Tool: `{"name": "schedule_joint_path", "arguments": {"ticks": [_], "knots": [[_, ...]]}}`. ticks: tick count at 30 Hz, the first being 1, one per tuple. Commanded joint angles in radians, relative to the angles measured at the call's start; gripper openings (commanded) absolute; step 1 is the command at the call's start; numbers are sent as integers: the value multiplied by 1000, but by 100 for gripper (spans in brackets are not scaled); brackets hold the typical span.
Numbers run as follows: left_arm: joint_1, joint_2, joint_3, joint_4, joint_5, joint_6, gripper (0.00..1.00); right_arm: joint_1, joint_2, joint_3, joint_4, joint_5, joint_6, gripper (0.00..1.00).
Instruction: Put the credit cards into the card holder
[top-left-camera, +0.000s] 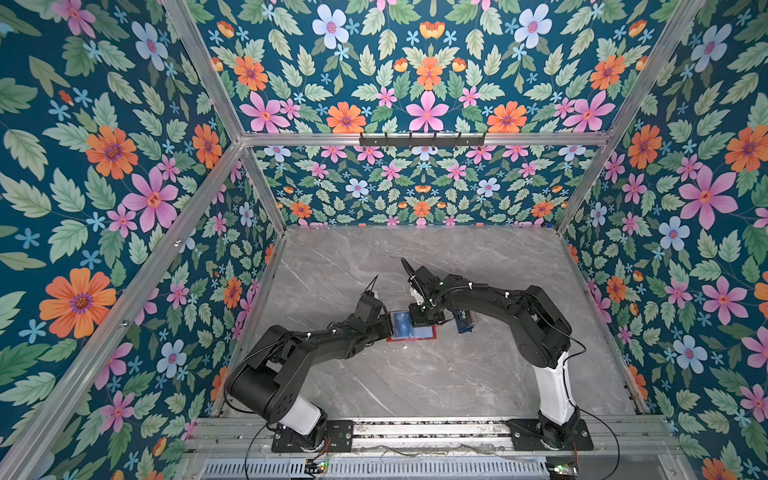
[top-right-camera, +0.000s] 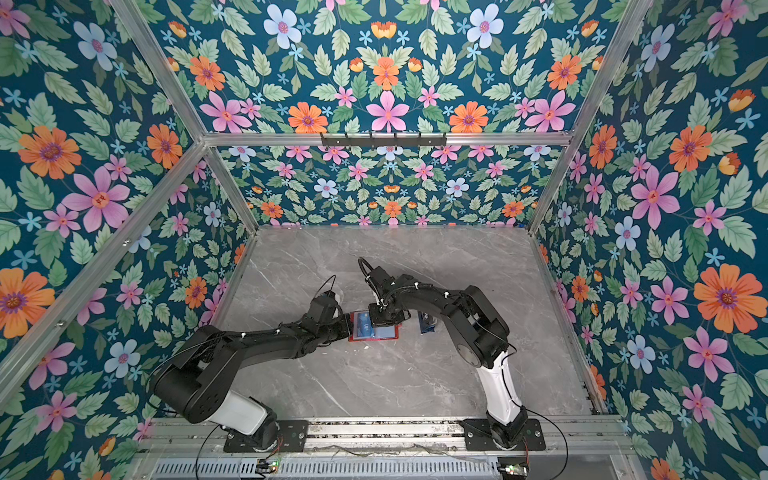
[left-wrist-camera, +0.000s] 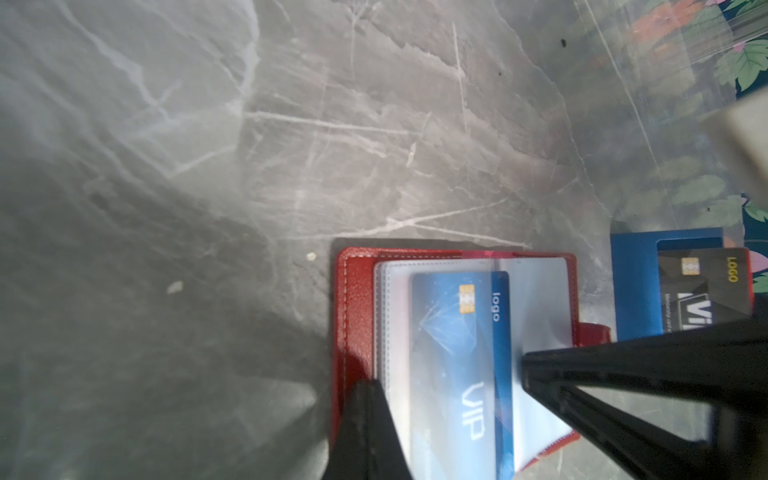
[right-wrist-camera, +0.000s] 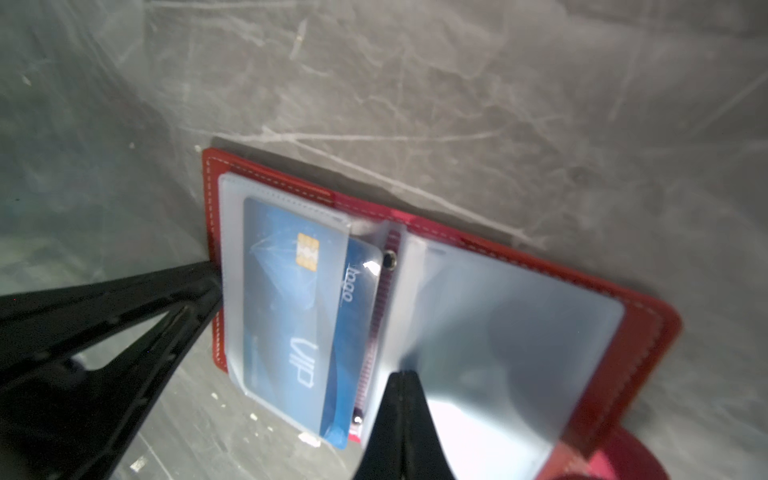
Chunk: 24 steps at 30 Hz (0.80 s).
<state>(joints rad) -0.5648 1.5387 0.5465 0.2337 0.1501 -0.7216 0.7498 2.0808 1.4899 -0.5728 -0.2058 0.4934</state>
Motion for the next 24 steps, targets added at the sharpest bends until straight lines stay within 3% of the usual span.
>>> {"name": "schedule_joint_path", "arguments": {"ticks": [1, 13, 24], "knots": [[-2, 1, -9, -113, 5, 13, 2, 2, 19, 13, -17, -3, 11, 2], [-3, -3, -13, -112, 3, 13, 2, 5, 63, 33, -41, -24, 10, 22], [-2, -7, -2, -120, 5, 18, 2, 4, -21, -21, -6, -19, 20, 24]]}}
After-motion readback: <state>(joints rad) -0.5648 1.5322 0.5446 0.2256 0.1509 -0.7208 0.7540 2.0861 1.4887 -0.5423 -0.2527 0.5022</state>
